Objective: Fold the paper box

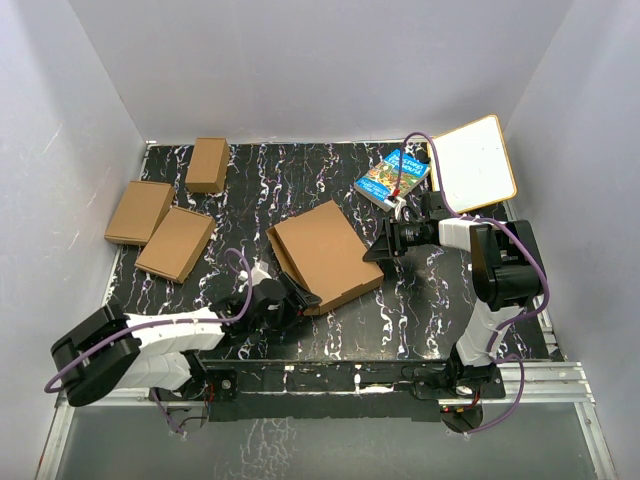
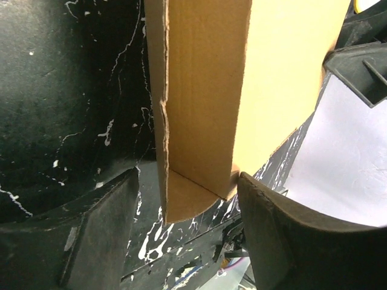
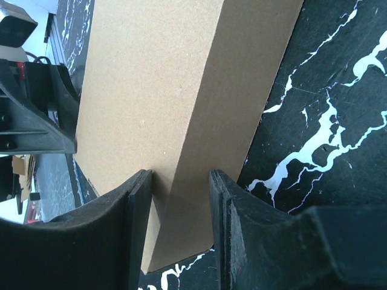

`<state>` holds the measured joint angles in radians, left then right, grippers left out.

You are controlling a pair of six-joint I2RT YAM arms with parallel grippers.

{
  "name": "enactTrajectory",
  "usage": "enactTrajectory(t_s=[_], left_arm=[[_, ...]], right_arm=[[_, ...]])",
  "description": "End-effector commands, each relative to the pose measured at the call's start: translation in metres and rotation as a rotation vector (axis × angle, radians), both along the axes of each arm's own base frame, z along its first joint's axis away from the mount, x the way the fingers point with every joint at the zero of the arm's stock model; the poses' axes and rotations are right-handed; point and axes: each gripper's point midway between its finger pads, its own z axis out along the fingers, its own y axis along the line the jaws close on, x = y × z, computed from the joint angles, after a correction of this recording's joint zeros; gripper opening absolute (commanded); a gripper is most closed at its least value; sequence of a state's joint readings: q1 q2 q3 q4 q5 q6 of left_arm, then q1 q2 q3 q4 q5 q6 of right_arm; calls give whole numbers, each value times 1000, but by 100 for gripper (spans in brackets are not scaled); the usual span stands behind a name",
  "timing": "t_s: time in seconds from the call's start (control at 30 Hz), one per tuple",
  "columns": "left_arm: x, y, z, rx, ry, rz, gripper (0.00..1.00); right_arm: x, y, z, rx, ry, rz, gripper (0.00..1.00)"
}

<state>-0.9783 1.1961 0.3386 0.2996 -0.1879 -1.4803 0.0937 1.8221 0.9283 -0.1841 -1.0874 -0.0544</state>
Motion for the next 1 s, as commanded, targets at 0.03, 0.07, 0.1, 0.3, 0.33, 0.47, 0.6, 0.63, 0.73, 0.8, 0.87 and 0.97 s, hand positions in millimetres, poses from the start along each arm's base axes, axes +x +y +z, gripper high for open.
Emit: enactTrajectory(t_s=[0.03,0.07,0.1,0.3,0.33,0.47,0.6,0.63,0.73,0.8,0.87,0.97], left_arm=[[7,-9,11,-21,-17,15,59],[7,-10,12,-18,-17,14,57],[7,-10,12,-15,-17,12,56],[6,-13,13,-16,-9,3,48],[5,-14,12,-17,-6,2,47],[6,-17,15,-26,-5,-2,41],[6,-20,16,-32,-2,-5,30],[6,-20,16,-34,0,-7,27],[6,-23,16,-41,3,-10,17],[5,-24,14,-42,8,-14,12],[5,-25,13,-42,12,-16,10],[5,-24,13,-29,6,-22,10]], right_arm=[[10,-10,-33,-148,-42,-26,44],[10,-10,-34,-149,-41,-26,44],[10,-10,-34,-149,-41,-25,44],[9,-10,-34,-149,-39,-24,44],[9,-10,-35,-149,-37,-25,44],[9,-9,-35,-150,-37,-24,44],[9,-9,-35,-152,-38,-23,44],[9,-9,-35,-152,-37,-23,44],[9,-9,-35,-153,-38,-22,44],[8,-9,-36,-152,-35,-22,44],[8,-8,-36,-153,-35,-21,44],[9,-8,-36,-153,-37,-21,44]])
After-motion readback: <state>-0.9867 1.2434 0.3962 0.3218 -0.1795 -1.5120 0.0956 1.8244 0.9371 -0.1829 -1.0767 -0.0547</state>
